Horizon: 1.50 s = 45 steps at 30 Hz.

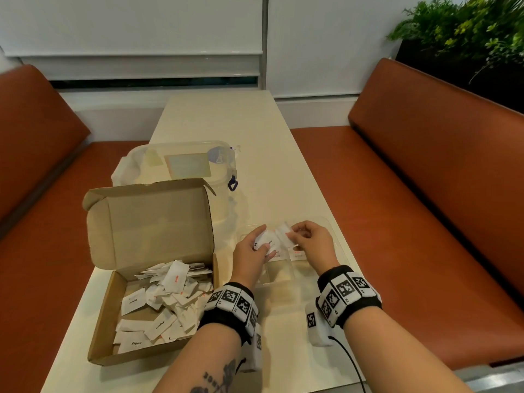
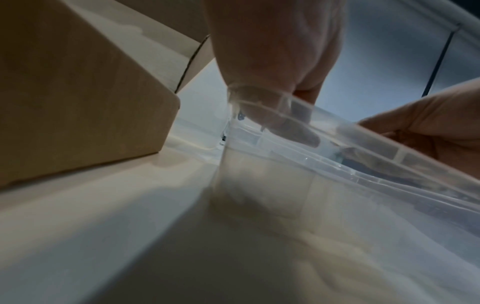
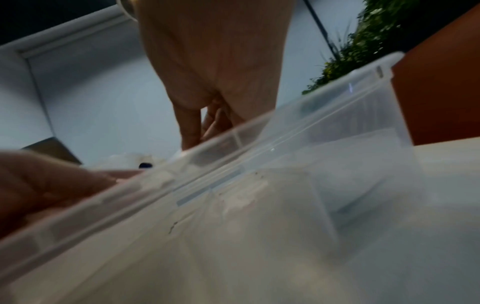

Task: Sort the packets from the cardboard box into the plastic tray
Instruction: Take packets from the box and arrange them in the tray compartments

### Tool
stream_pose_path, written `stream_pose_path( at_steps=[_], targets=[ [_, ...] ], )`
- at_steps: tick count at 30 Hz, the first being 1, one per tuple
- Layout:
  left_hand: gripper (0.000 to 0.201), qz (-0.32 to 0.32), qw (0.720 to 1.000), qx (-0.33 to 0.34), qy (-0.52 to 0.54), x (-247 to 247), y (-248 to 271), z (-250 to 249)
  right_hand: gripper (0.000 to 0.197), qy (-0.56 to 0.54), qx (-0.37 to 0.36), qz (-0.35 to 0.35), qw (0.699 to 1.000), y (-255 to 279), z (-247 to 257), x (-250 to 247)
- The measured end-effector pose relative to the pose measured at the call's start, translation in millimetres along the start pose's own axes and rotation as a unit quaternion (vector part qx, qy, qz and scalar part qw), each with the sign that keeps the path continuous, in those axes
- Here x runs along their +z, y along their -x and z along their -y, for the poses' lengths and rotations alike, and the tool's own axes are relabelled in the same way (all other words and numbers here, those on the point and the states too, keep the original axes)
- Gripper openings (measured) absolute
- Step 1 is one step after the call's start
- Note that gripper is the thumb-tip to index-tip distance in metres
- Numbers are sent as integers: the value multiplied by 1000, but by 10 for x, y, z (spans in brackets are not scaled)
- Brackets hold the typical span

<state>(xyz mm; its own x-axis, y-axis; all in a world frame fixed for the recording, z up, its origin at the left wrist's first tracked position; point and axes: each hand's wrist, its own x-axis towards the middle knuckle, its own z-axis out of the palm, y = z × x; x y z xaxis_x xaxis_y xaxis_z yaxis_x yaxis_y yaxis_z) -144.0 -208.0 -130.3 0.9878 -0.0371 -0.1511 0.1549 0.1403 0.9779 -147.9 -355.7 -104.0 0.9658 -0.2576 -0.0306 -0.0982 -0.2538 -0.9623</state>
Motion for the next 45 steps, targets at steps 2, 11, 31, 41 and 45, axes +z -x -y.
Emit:
stream_pose_path(
  at_steps=[2, 11, 31, 41, 45],
  targets=[
    [44, -8, 1000, 4, -8, -1, -5, 6, 3, 49, -16, -39, 998, -37, -9, -77],
    [45, -20, 999, 7, -36, 0, -15, 12, 9, 346, -18, 56, 936, -99, -160, -151],
    [47, -16, 999, 2, -48, -1, -41, 31, 21, 448, -73, 83, 887, -78, -208, -111],
    [47, -16, 999, -1, -43, 5, -40, 35, 27, 488, -109, 76, 863, -103, -252, -83],
    [46, -17, 999, 0, -46, 3, -41, 42, 26, 537, -107, 94, 831, -127, -270, -76]
  ],
)
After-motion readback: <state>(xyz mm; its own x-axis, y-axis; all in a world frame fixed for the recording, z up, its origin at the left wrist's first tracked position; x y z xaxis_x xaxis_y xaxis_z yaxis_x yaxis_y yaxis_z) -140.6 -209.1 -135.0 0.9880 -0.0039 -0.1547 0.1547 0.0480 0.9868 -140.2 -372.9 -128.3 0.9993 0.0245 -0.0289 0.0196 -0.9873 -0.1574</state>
